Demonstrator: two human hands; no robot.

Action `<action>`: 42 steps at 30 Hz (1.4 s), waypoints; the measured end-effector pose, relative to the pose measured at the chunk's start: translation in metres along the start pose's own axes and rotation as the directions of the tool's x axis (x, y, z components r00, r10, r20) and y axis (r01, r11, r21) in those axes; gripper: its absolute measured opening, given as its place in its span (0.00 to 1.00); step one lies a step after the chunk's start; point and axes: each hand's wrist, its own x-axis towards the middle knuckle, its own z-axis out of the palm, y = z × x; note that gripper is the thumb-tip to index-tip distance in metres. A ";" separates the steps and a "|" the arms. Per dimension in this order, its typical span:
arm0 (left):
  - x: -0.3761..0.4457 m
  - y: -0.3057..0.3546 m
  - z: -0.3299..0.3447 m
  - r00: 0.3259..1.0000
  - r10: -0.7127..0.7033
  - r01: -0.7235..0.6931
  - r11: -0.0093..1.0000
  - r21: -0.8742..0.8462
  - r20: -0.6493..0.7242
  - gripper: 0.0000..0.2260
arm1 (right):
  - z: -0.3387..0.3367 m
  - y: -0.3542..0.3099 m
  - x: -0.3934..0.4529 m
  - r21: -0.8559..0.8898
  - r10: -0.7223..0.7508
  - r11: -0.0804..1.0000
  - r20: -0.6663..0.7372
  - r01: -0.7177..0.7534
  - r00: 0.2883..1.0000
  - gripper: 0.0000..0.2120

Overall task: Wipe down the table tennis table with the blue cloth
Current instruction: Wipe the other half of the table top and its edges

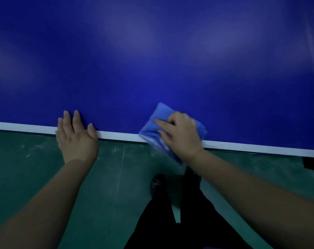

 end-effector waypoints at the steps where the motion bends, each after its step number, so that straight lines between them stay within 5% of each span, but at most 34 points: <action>1: 0.000 0.003 -0.003 1.000 -0.008 0.008 1.000 -0.015 0.008 0.26 | -0.011 0.018 -0.005 -0.018 0.061 0.998 -0.020 -0.061 0.998 0.14; 5: -0.014 0.040 -0.015 1.000 -0.013 0.011 0.989 -0.147 -0.008 0.23 | -0.047 0.064 -0.015 0.088 0.220 0.971 0.018 -0.221 0.975 0.17; 8: -0.045 0.105 -0.019 0.972 0.227 -0.236 0.943 -0.236 -0.064 0.20 | -0.067 0.076 -0.025 0.312 0.250 0.915 0.061 -0.257 0.966 0.16; 11: -0.080 0.176 -0.015 0.837 0.544 -0.531 0.776 -0.340 -0.064 0.18 | -0.085 0.100 -0.047 0.317 0.375 0.893 -0.131 -0.320 0.918 0.12; 14: -0.103 0.238 0.003 0.717 0.697 -0.653 0.672 -0.349 -0.001 0.17 | -0.102 0.138 -0.077 0.156 0.440 0.897 -0.245 -0.413 0.864 0.12; 19: -0.126 0.276 0.057 0.793 0.535 -0.555 0.832 -0.016 0.292 0.34 | -0.112 0.191 -0.101 -0.067 0.319 0.941 -0.145 -0.331 0.937 0.17; 22: -0.116 0.255 0.064 0.879 0.436 -0.449 0.893 0.030 0.193 0.34 | -0.118 0.212 -0.101 -0.099 0.236 0.964 -0.102 -0.245 0.967 0.20; 25: -0.080 0.219 0.058 0.978 0.180 -0.192 0.975 0.114 0.105 0.35 | -0.125 0.232 -0.101 -0.138 0.150 0.978 -0.046 -0.155 0.988 0.22; 29: -0.052 0.178 0.043 0.998 -0.046 0.044 0.997 0.065 0.032 0.34 | -0.129 0.249 -0.104 -0.166 0.053 0.985 0.011 -0.050 0.999 0.23; 34: -0.116 0.213 0.062 0.996 -0.078 0.077 0.997 -0.003 -0.041 0.29 | -0.121 0.249 -0.105 -0.170 0.043 0.984 -0.017 -0.045 0.999 0.22; 39: -0.209 0.303 0.099 0.988 0.156 -0.155 0.986 -0.068 -0.001 0.25 | -0.118 0.247 -0.104 -0.175 0.020 0.984 0.006 -0.019 1.000 0.22; 42: -0.225 0.325 0.109 0.985 0.174 -0.172 0.979 -0.111 0.012 0.23 | -0.119 0.248 -0.103 -0.188 0.023 0.982 0.008 -0.021 1.000 0.23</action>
